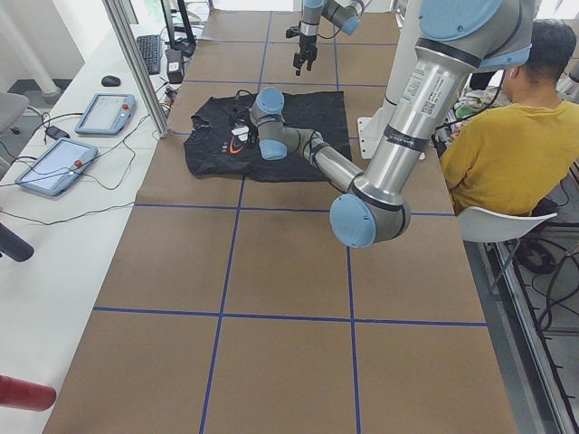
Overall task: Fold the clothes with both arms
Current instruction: 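Move the right gripper to the hem corner nearest the robot while the left gripper withdraws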
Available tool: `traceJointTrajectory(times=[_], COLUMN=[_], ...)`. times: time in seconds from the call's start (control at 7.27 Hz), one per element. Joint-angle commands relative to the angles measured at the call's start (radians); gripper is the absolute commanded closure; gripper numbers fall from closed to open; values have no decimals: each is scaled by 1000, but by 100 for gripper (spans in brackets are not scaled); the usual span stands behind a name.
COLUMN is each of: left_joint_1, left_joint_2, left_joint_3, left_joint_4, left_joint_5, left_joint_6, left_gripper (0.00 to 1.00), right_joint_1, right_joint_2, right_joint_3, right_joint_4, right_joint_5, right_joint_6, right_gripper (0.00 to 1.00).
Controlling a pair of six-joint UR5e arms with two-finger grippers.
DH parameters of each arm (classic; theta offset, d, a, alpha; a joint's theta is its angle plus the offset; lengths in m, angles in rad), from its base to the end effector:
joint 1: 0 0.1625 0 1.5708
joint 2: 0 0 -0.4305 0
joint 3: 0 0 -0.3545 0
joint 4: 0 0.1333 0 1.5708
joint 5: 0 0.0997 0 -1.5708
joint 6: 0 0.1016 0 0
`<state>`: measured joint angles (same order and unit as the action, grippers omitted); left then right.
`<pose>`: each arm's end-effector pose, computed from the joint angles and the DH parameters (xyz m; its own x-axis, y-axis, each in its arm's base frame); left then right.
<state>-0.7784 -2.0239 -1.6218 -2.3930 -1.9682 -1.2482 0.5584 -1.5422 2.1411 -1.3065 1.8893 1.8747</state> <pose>0.3711 -0.4980 0.3043 0.2840 0.1305 -0.9499 0.3058 0.9266 0.2188 -0.3221 -0.3209 0.3799 0.4358 0.6074 0.6642 -0.4525 0.7858 -0.4216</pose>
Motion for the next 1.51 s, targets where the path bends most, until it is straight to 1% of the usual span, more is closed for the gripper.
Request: traceJointTrajectory(times=[0.0,0.14,0.28,0.41,0.55,0.83,1.38], left_joint_1=[5,11,11,11,13,14,16], left_joint_2=[5,7,7,7,5,14,33], left_joint_3=[16,19,17,11,5,-16,-23], left_joint_4=[0,0,2,2,2,0,0], left_joint_5=[-4,-4,-17,-18,-17,-9,-6], left_joint_6=[3,1,-2,-3,-3,-25,-25], left_gripper=[0,0,0,0,0,0,0], right_joint_1=[-191,-286,-340,-436,-468,-489,-497], right_joint_2=[-61,-105,-136,-191,-205,-194,-174], right_joint_3=[72,74,75,72,71,34,29], right_joint_4=[10,15,36,85,87,87,87], right_joint_5=[-170,-224,-239,-303,-344,-351,-352], right_joint_6=[267,290,308,340,342,340,337], right_gripper=[12,15,16,17,18,19,21])
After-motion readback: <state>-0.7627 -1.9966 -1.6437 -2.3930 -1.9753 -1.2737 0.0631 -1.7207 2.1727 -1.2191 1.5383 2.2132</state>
